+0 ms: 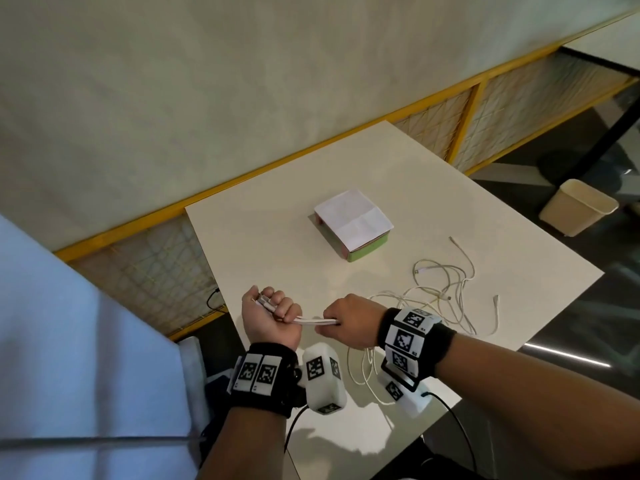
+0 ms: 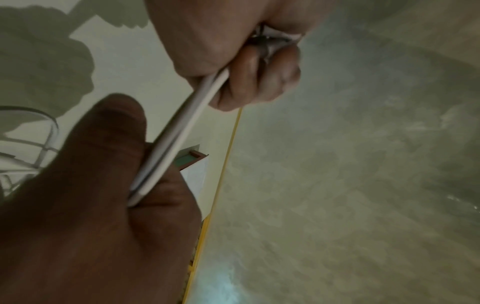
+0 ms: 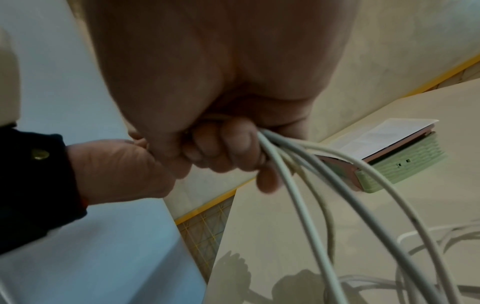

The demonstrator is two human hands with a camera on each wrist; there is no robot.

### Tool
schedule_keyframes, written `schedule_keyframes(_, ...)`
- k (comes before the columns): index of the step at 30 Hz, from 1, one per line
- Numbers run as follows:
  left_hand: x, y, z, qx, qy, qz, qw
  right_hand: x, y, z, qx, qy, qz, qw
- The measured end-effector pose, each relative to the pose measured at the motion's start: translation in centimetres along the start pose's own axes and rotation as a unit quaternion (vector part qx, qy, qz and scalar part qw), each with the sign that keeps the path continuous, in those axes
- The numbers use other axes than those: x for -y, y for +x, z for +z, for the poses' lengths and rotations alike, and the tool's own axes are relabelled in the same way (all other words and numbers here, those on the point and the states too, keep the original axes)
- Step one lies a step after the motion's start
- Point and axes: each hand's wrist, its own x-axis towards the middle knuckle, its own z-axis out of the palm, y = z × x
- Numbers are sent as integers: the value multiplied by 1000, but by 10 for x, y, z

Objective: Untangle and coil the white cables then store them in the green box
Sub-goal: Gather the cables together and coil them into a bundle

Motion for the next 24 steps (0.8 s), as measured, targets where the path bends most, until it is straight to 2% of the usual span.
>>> schedule_keyframes(4,-1,-3,7,-8,-11,14,1000,-14,1,-8,11,11,1,1000)
schedule_keyframes(10,-31,0,-14,-72,-33,100,992,-60,-2,-30,-5,1,59,998)
schedule_keyframes(14,-30,-11,-38,-103,-45,133,985,-60,1,-28,19,-15,61,998)
schedule_keyframes(20,-17,-13,-56,-124,-41,138,982,-66,-3,-14,63,-38,86,994)
schedule_keyframes(24,-16,-11,-58,-145,-53,150,977,-58,-10,-15,74,-122,43,989)
